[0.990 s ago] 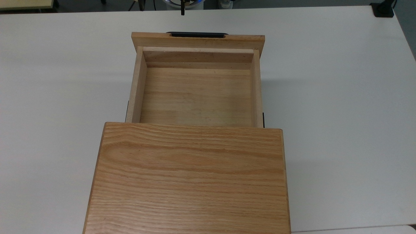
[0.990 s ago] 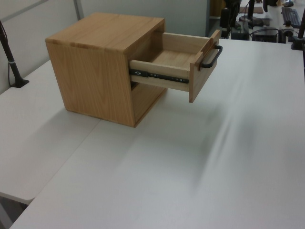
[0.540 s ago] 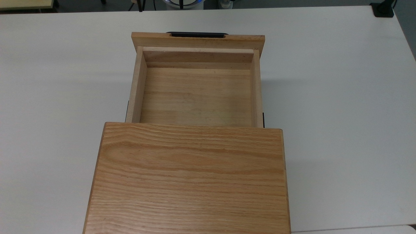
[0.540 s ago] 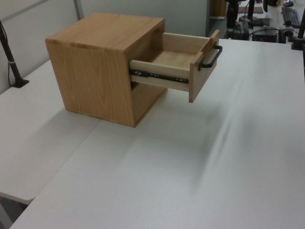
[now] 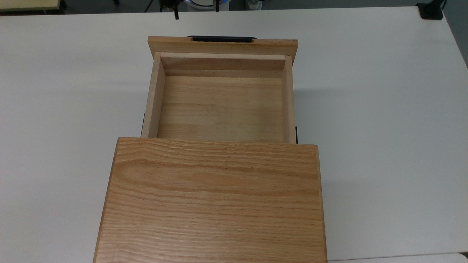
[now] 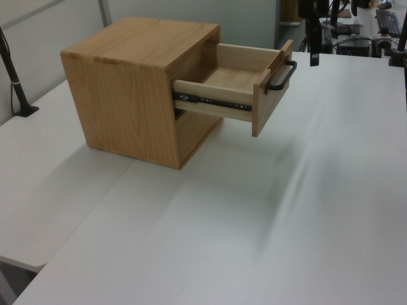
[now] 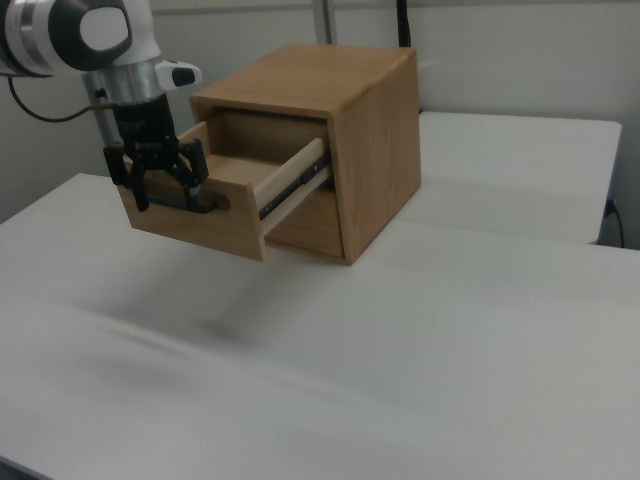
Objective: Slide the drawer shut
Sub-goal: 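Lower the gripper to the black drawer handle and press against it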
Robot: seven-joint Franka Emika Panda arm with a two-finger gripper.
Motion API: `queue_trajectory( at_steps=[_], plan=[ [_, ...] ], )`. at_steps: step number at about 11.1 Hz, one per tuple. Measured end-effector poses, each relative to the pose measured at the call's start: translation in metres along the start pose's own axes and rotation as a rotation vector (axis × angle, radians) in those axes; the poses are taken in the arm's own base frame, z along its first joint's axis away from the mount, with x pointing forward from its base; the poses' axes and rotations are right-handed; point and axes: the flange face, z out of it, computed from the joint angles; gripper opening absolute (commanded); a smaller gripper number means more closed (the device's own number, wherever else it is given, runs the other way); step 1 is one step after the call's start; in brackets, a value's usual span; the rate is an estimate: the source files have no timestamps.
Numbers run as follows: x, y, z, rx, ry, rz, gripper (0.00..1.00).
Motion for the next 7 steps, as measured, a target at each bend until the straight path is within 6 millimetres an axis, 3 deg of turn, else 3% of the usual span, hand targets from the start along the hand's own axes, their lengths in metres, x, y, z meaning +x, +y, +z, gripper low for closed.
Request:
queue_trajectory(
  at_steps=[1, 2, 7],
  plan=[
    [0.001, -0.001, 0.005, -0.001, 0.004, 0.015, 0.09],
    [0.003, -0.001, 0.01, 0.002, 0.01, 0.043, 0.0],
    [0.02, -0.037, 0.034, 0.029, 0.064, 0.221, 0.0]
  ],
)
